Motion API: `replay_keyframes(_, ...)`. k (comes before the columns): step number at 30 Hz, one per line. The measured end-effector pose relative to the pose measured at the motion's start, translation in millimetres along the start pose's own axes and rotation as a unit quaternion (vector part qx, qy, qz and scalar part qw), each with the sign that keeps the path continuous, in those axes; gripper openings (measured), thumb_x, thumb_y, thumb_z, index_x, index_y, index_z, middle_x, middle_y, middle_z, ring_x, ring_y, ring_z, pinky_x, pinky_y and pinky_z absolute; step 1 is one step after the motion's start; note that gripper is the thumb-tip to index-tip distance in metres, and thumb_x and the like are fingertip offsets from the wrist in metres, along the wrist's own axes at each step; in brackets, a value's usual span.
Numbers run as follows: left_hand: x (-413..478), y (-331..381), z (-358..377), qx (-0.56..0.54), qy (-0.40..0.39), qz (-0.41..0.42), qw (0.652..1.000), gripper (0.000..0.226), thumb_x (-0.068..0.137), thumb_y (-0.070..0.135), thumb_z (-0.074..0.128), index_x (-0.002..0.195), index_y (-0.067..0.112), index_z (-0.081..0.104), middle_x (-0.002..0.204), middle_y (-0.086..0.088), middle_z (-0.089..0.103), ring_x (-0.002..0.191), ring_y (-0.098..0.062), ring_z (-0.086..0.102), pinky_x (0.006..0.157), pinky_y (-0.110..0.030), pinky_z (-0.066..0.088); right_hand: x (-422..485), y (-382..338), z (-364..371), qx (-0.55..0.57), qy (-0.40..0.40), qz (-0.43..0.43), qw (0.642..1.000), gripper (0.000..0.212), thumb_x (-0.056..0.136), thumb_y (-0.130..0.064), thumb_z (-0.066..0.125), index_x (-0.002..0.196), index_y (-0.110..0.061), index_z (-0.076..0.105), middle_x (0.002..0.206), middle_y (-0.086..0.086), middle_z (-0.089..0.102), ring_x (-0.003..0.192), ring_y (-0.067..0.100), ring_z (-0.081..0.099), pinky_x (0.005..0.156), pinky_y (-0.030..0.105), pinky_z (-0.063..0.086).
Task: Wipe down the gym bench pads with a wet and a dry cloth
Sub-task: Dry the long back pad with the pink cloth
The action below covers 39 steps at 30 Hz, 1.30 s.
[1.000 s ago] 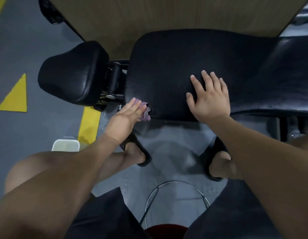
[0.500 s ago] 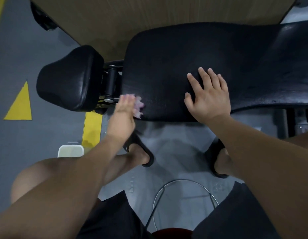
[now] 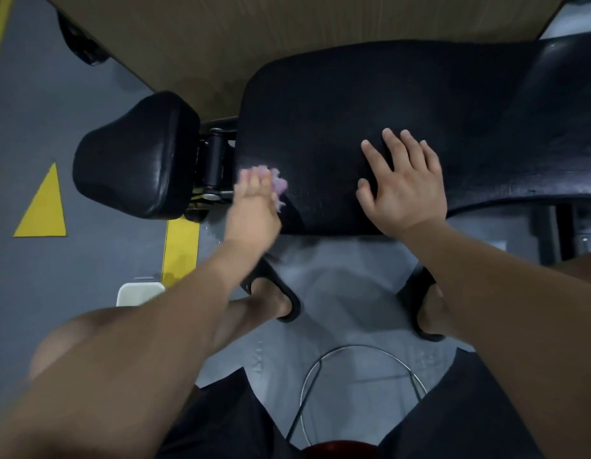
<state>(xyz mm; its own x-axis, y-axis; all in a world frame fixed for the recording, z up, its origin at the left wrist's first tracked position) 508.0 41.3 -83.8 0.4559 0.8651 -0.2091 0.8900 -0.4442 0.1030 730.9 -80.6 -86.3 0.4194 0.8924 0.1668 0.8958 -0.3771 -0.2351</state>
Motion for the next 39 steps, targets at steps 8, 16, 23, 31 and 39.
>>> replay_keyframes(8,-11,17,2,0.016,-0.053,0.117,0.992,0.056,0.109,0.023,0.027,0.162,0.015,0.012,0.17,-0.004,0.008,0.157,-0.022,-0.002,0.128,-0.038,0.004,0,1,2,-0.004,-0.011,0.001,1.0,0.064,0.097,-0.05,0.039,0.156,-0.028,0.038,0.164,0.01,0.032,0.154,0.031,0.023,0.126,0.049,0.015)
replay_keyframes(16,-37,37,8,-0.103,-0.036,0.075,0.991,0.06,0.108,0.023,0.038,0.162,0.015,0.013,0.171,-0.005,0.001,0.157,-0.022,-0.009,0.127,-0.041,-0.003,-1,3,1,-0.002,-0.001,0.008,1.0,0.063,0.095,-0.049,0.041,0.155,-0.027,0.042,0.163,0.01,0.035,0.153,0.031,0.026,0.125,0.049,0.016)
replay_keyframes(23,-58,32,-2,-0.058,0.004,0.187,0.981,0.059,0.104,0.034,0.036,0.156,0.006,0.035,0.165,-0.008,0.029,0.156,-0.021,0.016,0.127,-0.042,0.018,-1,3,2,0.001,0.006,0.008,1.0,0.063,0.095,-0.049,0.041,0.154,-0.027,0.042,0.163,0.01,0.036,0.153,0.03,0.026,0.125,0.048,0.016)
replay_keyframes(31,40,52,-12,0.005,-0.05,0.137,0.989,0.065,0.108,0.044,0.03,0.163,0.016,0.01,0.17,-0.005,0.003,0.157,-0.022,-0.005,0.127,-0.036,-0.003,2,4,4,-0.007,-0.009,0.008,1.0,0.064,0.096,-0.05,0.039,0.156,-0.028,0.038,0.164,0.009,0.033,0.154,0.03,0.024,0.126,0.049,0.015)
replay_keyframes(39,2,49,-20,0.002,-0.09,0.129,0.988,0.074,0.105,0.049,0.038,0.163,0.015,0.006,0.17,0.002,-0.003,0.156,-0.013,-0.011,0.127,-0.032,-0.001,1,4,0,-0.004,-0.038,0.017,0.999,0.066,0.095,-0.052,0.037,0.157,-0.029,0.036,0.165,0.008,0.031,0.155,0.028,0.021,0.126,0.049,0.014)
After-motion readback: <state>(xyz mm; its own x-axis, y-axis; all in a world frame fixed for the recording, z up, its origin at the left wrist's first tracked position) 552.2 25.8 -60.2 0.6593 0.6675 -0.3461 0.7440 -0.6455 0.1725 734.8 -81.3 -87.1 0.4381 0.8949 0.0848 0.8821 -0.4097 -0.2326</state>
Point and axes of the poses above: each hand's wrist, its own x-axis towards the middle knuckle, its own z-axis out of the palm, y = z × x, the point moved 5 cm from there along x, towards the middle knuckle
